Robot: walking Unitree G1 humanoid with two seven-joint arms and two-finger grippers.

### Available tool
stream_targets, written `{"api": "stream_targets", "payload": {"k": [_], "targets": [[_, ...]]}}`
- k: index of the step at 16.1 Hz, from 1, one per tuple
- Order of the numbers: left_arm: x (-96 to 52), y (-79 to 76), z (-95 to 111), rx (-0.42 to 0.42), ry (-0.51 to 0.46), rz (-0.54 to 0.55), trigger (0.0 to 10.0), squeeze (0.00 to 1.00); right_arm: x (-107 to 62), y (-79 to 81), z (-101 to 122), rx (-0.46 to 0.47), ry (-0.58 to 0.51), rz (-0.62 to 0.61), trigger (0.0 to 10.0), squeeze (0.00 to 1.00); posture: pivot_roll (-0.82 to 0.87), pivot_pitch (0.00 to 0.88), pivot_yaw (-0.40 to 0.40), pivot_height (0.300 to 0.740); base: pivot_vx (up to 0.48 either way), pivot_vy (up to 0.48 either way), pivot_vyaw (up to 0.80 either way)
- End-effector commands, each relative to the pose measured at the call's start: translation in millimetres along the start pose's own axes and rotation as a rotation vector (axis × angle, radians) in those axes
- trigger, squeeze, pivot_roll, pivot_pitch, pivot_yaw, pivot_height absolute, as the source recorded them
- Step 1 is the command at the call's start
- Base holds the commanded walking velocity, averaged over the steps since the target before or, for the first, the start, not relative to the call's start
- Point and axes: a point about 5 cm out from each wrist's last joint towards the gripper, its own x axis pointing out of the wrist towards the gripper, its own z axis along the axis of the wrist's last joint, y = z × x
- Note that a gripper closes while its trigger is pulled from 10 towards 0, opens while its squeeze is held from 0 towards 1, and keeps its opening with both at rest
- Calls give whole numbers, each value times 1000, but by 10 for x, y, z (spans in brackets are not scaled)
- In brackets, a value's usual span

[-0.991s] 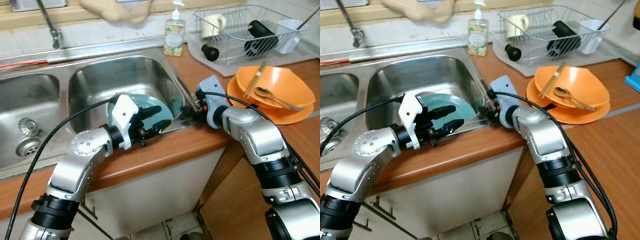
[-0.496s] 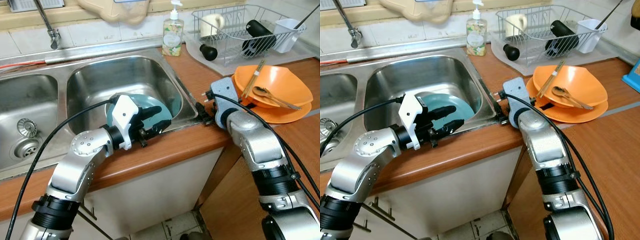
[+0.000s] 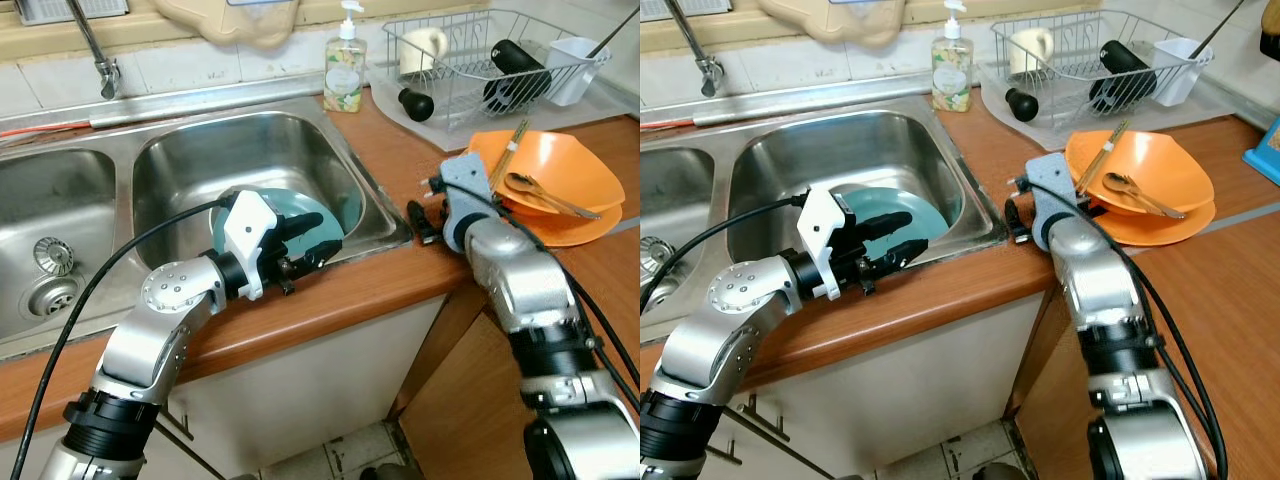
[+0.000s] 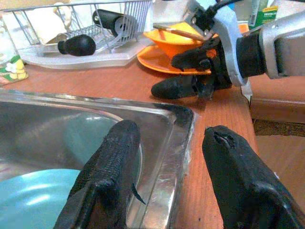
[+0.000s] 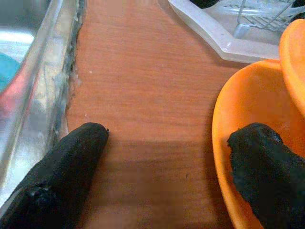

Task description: Kitchen organization

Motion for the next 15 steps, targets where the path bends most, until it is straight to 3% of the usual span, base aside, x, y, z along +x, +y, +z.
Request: {"api": "stream_targets", "payload": {"k": [1,9,11,15], "targets": [[-14,8,30,22,-1,-2,10000,0,12,-7,14,29,11,11,10000,0,-126,0,41,740,0,0,0],[10,21,45,27,-10,-1,10000,0,101,-149,-21,108,128,-25,10000,0,-130,0,42,740,0,0,0],[11,24,46,29,-10,-2,10000,0,105,-111,-50,140,152,16,10000,0,-131,0,45,740,0,0,0],[9,32,56,35,-11,0,10000,0,74,121,-23,140,146,165,10000,0,-129,0,48,740,0,0,0]]}}
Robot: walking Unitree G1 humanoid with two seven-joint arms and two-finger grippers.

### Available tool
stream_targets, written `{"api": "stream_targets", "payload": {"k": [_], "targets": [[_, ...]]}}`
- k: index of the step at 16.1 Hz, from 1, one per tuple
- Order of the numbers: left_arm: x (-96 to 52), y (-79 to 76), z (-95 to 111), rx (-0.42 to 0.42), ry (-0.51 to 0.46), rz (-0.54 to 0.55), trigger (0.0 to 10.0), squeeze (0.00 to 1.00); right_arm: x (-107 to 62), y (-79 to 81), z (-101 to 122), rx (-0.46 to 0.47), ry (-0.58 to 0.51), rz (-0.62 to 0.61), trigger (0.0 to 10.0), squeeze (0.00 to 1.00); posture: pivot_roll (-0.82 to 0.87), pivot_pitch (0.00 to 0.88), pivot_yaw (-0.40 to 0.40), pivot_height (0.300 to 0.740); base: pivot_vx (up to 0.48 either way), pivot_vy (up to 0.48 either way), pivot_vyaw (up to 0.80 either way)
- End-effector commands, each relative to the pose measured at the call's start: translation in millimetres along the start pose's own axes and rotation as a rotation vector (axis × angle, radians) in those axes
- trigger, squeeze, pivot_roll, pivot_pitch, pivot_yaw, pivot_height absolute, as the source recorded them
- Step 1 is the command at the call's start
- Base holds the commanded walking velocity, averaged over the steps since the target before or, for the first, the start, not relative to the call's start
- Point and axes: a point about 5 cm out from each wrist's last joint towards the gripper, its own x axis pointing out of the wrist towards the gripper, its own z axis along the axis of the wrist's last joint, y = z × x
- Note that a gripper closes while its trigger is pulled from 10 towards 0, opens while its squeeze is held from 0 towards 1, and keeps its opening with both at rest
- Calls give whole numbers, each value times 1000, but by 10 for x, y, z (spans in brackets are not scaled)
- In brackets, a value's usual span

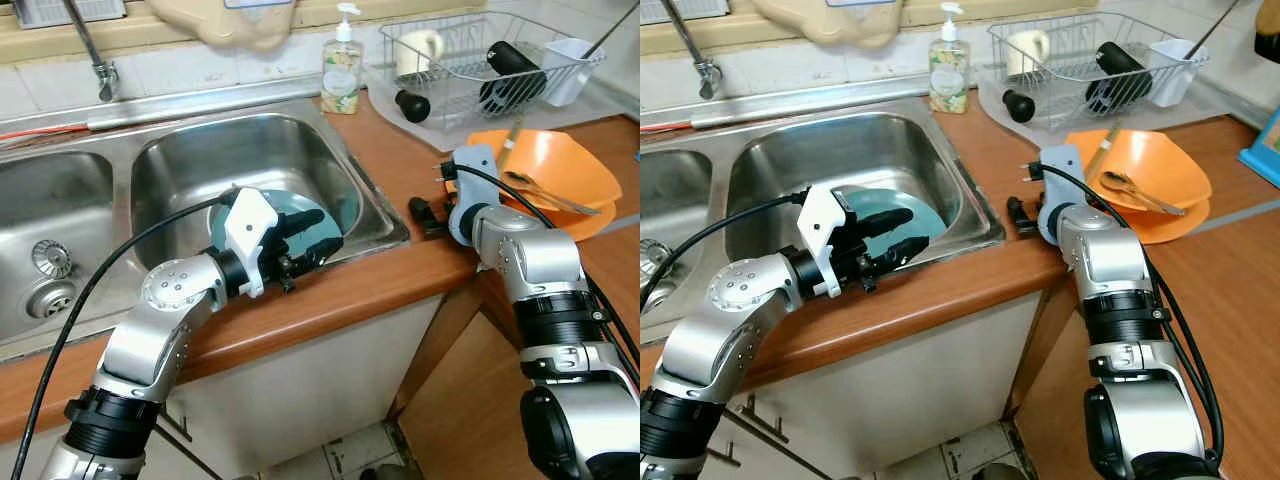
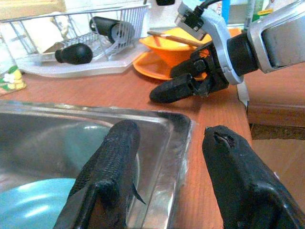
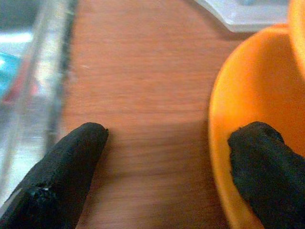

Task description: Kitchen organization

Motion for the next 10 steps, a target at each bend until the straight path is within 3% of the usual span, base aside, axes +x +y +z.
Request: {"api": "stream_targets", "payload": {"k": [1,4,10], "targets": [[-5,35,27,18,-1,6,10000,0,23,199,-90,25,44,107,10000,0,-130,0,50,740,0,0,0],[7,53,39,18,-7,18,10000,0,29,417,-117,2,50,178,10000,0,-130,0,50,740,0,0,0],[-10,54,34,18,-4,16,10000,0,-51,687,-64,10,37,306,10000,0,-127,0,52,740,0,0,0]]}}
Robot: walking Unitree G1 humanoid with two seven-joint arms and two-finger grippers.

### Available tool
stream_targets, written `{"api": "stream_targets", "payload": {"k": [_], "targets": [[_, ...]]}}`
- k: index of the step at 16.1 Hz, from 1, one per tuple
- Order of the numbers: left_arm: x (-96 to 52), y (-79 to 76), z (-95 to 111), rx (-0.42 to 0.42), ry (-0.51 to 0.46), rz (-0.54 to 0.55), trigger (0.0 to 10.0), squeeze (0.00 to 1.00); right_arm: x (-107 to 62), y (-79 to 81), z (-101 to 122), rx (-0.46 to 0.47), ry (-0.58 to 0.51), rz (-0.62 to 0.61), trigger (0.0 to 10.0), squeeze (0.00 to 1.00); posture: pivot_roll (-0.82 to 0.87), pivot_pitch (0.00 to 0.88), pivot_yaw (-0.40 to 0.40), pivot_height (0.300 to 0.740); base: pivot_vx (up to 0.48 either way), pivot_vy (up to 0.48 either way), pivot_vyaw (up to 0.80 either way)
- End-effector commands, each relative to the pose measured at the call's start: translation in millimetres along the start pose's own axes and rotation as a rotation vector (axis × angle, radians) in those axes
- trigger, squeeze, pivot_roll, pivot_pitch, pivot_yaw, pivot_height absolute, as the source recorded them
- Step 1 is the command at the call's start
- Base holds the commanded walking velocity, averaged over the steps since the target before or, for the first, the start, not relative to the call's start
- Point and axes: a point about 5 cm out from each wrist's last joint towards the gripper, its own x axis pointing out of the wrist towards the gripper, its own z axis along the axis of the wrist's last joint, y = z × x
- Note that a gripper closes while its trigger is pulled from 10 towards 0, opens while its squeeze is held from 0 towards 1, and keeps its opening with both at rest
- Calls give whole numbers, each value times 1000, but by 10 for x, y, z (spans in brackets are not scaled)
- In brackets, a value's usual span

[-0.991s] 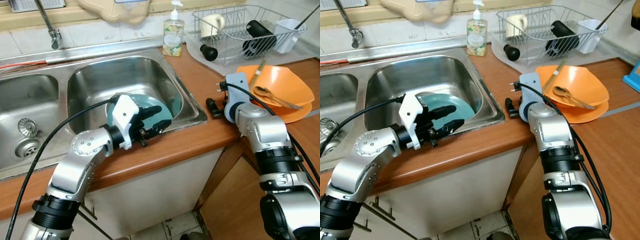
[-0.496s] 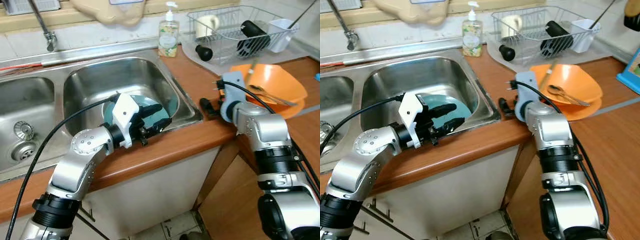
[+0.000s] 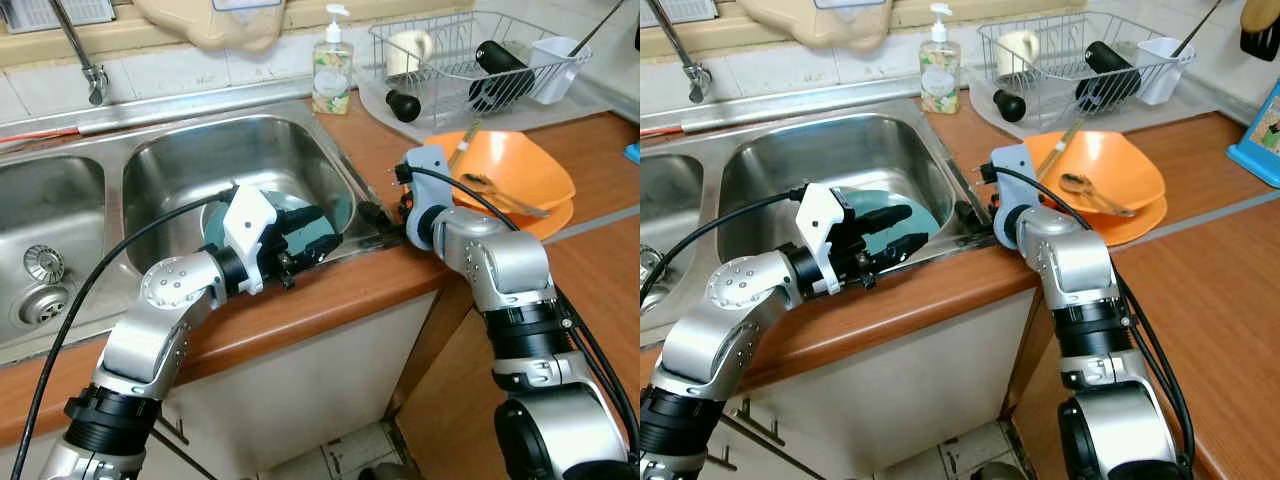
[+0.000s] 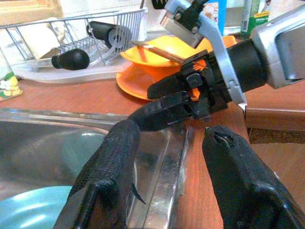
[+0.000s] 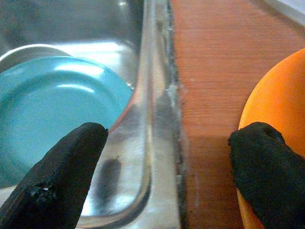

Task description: Kitchen organization

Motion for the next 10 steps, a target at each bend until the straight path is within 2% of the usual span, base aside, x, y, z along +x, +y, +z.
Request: {"api": "stream_targets", "payload": {"k": [1,5,8,10], "targets": [[-14,34,14,12,5,7,10000,0,38,168,-115,15,59,89,10000,0,-127,0,52,740,0,0,0],[-23,36,14,13,7,8,10000,0,-17,338,-55,9,38,163,10000,0,-125,0,53,740,0,0,0],[-23,34,13,14,9,5,10000,0,-77,342,33,-28,-9,175,10000,0,-125,0,55,740,0,0,0],[-26,29,12,14,10,5,10000,0,-160,313,177,-59,-107,183,10000,0,-124,0,53,740,0,0,0]]}}
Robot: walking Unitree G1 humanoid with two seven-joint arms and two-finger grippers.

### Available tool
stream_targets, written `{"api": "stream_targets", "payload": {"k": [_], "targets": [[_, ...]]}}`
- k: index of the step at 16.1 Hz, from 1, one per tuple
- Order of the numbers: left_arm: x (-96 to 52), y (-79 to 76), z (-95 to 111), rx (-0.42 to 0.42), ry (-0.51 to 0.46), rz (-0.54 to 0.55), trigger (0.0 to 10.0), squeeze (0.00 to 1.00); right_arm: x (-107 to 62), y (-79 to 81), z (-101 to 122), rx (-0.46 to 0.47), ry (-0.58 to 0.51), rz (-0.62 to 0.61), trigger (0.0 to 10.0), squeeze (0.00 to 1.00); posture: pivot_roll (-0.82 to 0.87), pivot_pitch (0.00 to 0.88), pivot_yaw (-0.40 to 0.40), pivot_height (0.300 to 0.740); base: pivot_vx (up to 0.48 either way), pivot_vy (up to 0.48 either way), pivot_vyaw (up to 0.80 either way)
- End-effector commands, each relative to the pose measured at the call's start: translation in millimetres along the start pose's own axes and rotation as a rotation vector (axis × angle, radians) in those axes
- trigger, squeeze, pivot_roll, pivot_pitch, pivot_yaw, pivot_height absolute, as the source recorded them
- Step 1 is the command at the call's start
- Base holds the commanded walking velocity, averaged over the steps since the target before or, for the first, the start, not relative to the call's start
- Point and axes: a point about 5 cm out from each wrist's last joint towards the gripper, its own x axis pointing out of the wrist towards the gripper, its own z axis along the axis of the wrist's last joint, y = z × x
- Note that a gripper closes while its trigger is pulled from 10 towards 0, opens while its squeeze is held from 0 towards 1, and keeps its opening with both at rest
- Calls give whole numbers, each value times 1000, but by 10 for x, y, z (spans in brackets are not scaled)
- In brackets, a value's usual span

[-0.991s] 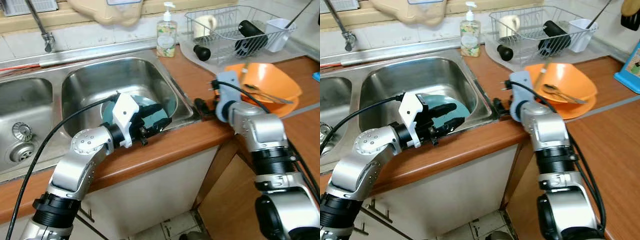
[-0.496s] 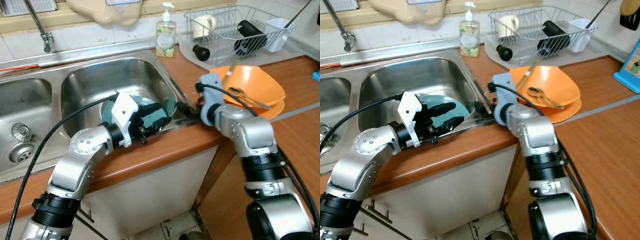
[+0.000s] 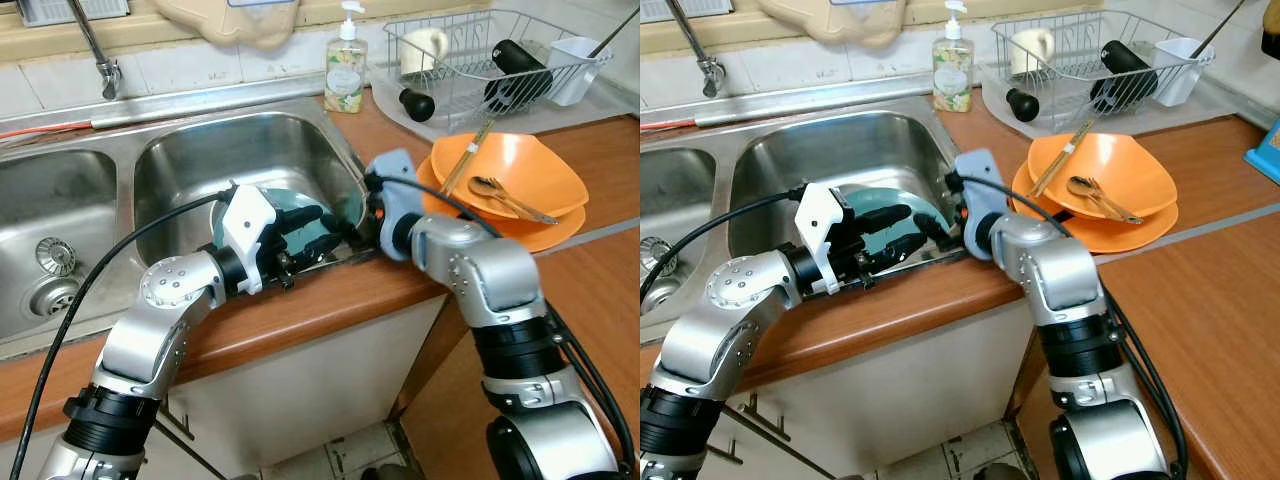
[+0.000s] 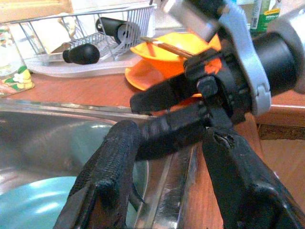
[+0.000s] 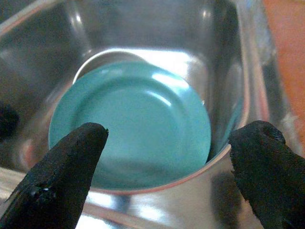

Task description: Kitchen organization

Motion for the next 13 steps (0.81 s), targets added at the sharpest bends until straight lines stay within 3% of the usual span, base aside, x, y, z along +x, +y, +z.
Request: {"api": "stream_targets", "payload": {"k": [1,3,5,7,11,13], "targets": [[-21,23,11,12,8,4,10000,0,-81,-17,185,-21,-116,5,10000,0,-125,0,53,740,0,0,0],[-22,20,12,12,7,3,10000,0,-246,-168,544,-12,-345,-70,10000,0,-128,0,54,740,0,0,0],[-11,11,18,13,3,-1,10000,0,-410,-432,748,-1,-461,-212,10000,0,-132,0,53,740,0,0,0],[1,1,19,11,-1,-4,10000,0,-539,-708,799,41,-499,-352,10000,0,-136,0,50,740,0,0,0],[14,-33,6,5,-8,-11,10000,0,-947,-1515,626,37,-446,-786,10000,0,-144,0,42,740,0,0,0],[14,-41,0,2,-8,-11,10000,0,-1063,-1712,517,37,-407,-881,10000,0,-144,0,41,740,0,0,0]]}}
